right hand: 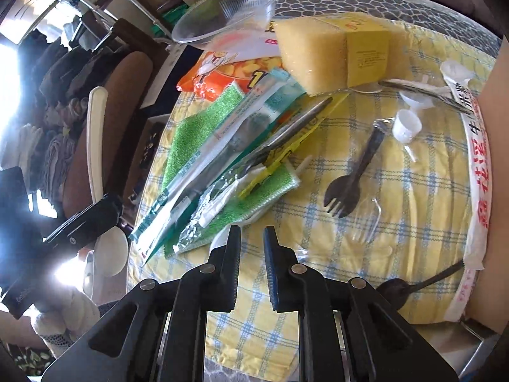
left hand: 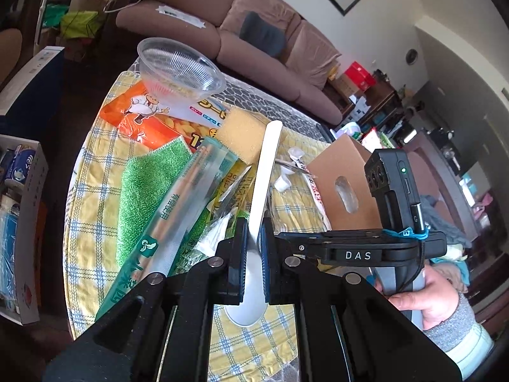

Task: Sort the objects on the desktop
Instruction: 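Hold the white spoon in the left gripper while the right grasps a small white spoon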

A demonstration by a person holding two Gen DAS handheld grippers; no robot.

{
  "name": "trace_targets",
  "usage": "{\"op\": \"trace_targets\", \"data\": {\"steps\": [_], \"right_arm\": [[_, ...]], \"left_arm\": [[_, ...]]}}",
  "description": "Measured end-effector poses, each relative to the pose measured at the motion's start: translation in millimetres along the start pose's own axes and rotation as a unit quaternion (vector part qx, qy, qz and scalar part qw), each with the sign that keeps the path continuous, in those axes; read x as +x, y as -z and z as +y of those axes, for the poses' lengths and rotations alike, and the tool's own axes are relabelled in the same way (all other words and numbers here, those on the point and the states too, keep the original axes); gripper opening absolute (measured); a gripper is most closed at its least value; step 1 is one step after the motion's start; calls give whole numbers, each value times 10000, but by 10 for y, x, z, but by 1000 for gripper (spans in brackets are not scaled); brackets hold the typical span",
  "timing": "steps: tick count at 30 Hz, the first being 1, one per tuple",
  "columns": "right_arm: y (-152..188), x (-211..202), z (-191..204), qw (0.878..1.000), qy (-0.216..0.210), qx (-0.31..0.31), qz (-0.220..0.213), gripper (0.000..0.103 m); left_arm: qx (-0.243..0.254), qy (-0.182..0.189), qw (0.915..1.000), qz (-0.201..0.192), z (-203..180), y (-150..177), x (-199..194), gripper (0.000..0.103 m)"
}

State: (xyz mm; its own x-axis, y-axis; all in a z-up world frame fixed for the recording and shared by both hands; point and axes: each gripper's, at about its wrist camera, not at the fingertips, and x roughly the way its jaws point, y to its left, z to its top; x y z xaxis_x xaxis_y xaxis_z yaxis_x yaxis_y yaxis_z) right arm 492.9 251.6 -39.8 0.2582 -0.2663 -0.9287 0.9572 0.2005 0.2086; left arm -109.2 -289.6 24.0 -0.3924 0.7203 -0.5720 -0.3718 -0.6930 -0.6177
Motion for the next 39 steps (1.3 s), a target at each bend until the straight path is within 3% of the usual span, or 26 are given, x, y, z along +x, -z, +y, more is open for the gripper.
{"op": "trace_targets", "data": {"steps": [2,3,11,13,15,19,24,31,32,33,35,39], "right_arm": [[23,81,-7,9998,-142,122,63,49],[41,138,11,9997,-180,131,131,53],[42,565,210,9994,-176,130,252,52],[51,627,238,9996,-46,65,275,42],[62,640,244,9995,-98,33,308,12],[86,481,248,9988,206,-256,361,12],[82,141,234,9898,1124,-794,359,11],[35,-26,145,9876,1359,-714,344,12],[23,-51,116,9874,1416,-648,290,19],[7,-67,88,9878,1427,-567,246,34],[-21,-97,40,9908,1291,-376,143,52],[-3,-81,35,9892,1399,-403,195,51]], "left_arm": [[-11,-8,10000,6,-3,6,1,7],[-11,-14,10000,12,-5,4,1,7],[-52,18,10000,-6,16,-3,-12,8],[-56,38,10000,-7,17,-7,-12,7],[-59,47,10000,5,19,-5,-9,8],[-74,74,9999,18,27,-13,-14,7],[-61,97,9999,29,12,-16,-8,7],[-27,22,9999,118,-4,20,47,8],[-32,23,9999,127,-1,21,52,7],[-39,26,9999,132,2,23,55,7],[-36,34,9999,145,3,25,61,7],[-7,60,9999,156,-19,29,63,7]]}}
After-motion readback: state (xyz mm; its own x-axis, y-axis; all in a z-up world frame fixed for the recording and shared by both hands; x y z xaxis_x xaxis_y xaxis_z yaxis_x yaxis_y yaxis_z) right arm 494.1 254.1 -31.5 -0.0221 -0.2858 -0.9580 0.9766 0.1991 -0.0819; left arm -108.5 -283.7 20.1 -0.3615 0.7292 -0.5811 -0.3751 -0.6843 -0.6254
